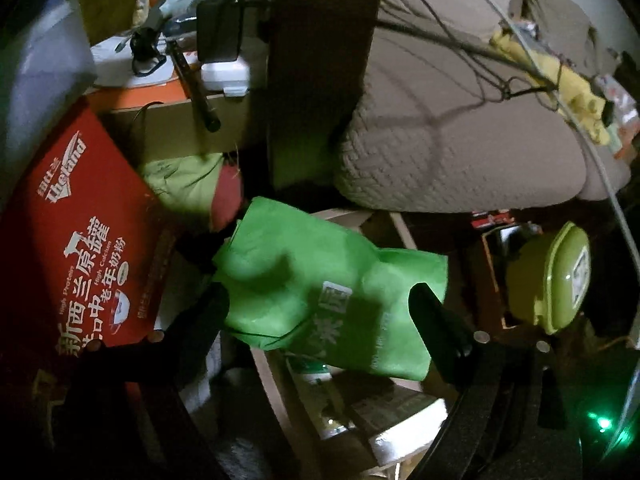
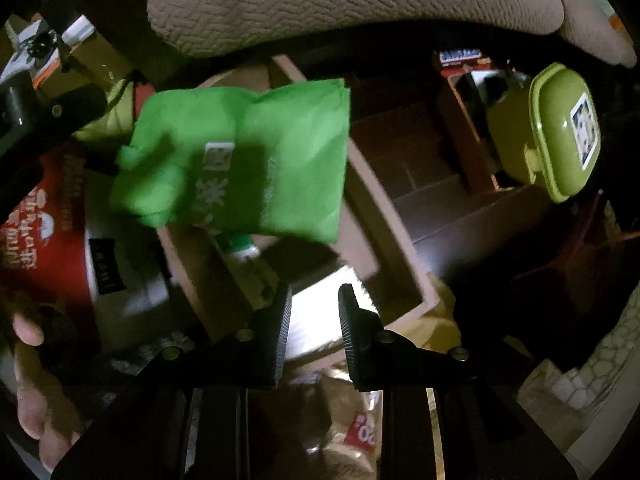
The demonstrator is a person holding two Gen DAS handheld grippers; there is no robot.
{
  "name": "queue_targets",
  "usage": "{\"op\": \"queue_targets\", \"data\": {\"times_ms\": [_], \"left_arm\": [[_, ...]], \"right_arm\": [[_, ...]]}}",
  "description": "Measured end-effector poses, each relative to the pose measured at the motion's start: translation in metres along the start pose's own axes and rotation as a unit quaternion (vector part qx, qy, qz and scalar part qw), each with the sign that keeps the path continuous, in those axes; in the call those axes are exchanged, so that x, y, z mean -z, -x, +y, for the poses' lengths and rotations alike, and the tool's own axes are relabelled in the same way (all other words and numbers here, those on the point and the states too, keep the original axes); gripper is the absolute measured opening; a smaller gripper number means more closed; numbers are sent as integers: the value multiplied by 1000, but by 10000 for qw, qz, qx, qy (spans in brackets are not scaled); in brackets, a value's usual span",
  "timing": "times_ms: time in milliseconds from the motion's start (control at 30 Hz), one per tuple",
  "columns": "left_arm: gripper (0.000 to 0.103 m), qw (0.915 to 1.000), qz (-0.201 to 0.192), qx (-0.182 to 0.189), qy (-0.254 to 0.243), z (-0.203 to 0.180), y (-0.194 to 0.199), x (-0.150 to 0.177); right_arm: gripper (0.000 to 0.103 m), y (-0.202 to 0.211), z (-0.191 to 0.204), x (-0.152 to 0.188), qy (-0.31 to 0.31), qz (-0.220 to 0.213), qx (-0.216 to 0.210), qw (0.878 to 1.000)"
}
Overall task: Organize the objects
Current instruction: 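Open both grippers to release the green bag into the box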
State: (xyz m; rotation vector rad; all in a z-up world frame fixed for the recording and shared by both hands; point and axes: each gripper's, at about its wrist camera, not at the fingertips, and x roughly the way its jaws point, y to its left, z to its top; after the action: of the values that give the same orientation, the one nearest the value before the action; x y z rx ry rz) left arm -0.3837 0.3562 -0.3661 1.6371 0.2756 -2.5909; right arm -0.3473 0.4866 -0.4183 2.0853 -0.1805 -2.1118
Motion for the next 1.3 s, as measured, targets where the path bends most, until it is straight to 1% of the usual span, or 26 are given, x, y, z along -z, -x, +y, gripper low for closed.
{"op": "queue_targets", "data": {"times_ms": [133, 167, 233, 267, 300, 333, 367, 400, 433, 500, 533, 567, 633, 667, 700, 767, 800, 867, 900, 933, 1000, 1067, 1133, 1233, 1267, 1300], "left_arm": [[90, 9997, 100, 49, 217, 12, 1, -1], [90, 9995, 137, 50, 284, 14, 1, 0], [90, 9989, 226, -41, 398, 21, 0, 3], [90, 9983, 311, -169, 470, 26, -2, 3], [90, 9974, 399, -185, 569, 30, -5, 4], [90, 9949, 543, -83, 840, 39, -12, 5], [90, 9921, 598, -22, 1100, 47, -16, 7], [90, 9901, 628, -15, 1259, 52, -19, 10], [90, 9865, 723, -98, 1468, 60, -24, 12], [90, 9823, 815, -250, 1666, 68, -30, 14], [90, 9790, 826, -342, 1833, 75, -33, 14], [90, 9766, 818, -380, 1954, 79, -34, 15], [90, 9727, 839, -434, 2121, 87, -40, 13], [90, 9707, 849, -493, 2191, 90, -43, 11], [90, 9693, 855, -522, 2245, 92, -46, 11], [90, 9677, 898, -506, 2302, 92, -51, 11], [90, 9680, 913, -493, 2283, 91, -52, 12], [90, 9705, 922, -469, 2178, 84, -54, 13], [90, 9724, 920, -474, 2089, 81, -54, 14], [90, 9753, 929, -514, 1935, 76, -54, 14], [90, 9775, 926, -597, 1801, 74, -54, 13], [90, 9768, 893, -586, 1857, 76, -52, 12], [90, 9754, 876, -551, 1946, 78, -50, 12], [90, 9756, 879, -537, 1939, 76, -50, 10], [90, 9758, 876, -518, 1934, 76, -51, 9], [90, 9759, 861, -487, 1946, 75, -50, 9]], "right_arm": [[24, 0, -1, 5, -12, 74, -147, 9999], [25, -1, -1, 9, 228, 108, -204, 9995], [25, -7, -1, 4, 226, 163, -221, 9994], [25, -13, 1, -1, 290, 203, -142, 9993], [25, -20, 5, -7, 413, 269, 62, 9988], [24, -28, 10, -13, 528, 401, 319, 9973], [18, -41, 16, -24, 593, 578, 580, 9949], [15, -47, 18, -33, 555, 618, 600, 9947], [14, -54, 20, -46, 495, 604, 547, 9954], [14, -70, 27, -74, 446, 562, 613, 9955], [14, -76, 31, -87, 436, 512, 587, 9960], [14, -82, 36, -102, 411, 421, 415, 9974], [14, -90, 43, -120, 354, 245, 67, 9991], [13, -96, 46, -125, 388, 187, 39, 9991], [13, -104, 48, -127, 421, 232, 151, 9987], [11, -131, 48, -122, 415, 542, 367, 9970], [10, -144, 48, -117, 442, 782, 440, 9950], [6, -176, 42, -101, 351, 1404, 400, 9887], [5, -188, 38, -93, 269, 1601, 428, 9858], [5, -195, 35, -86, 221, 1688, 521, 9840], [6, -189, 32, -79, 88, 1620, 420, 9859], [7, -167, 29, -77, -51, 1409, 160, 9899], [11, -136, 28, -80, -61, 994, -18, 9950], [16, -87, 19, -100, -167, 188, -262, 9993], [20, -75, 15, -109, -177, -93, -186, 9996], [22, -68, 13, -120, -73, -307, 42, 9995]]}}
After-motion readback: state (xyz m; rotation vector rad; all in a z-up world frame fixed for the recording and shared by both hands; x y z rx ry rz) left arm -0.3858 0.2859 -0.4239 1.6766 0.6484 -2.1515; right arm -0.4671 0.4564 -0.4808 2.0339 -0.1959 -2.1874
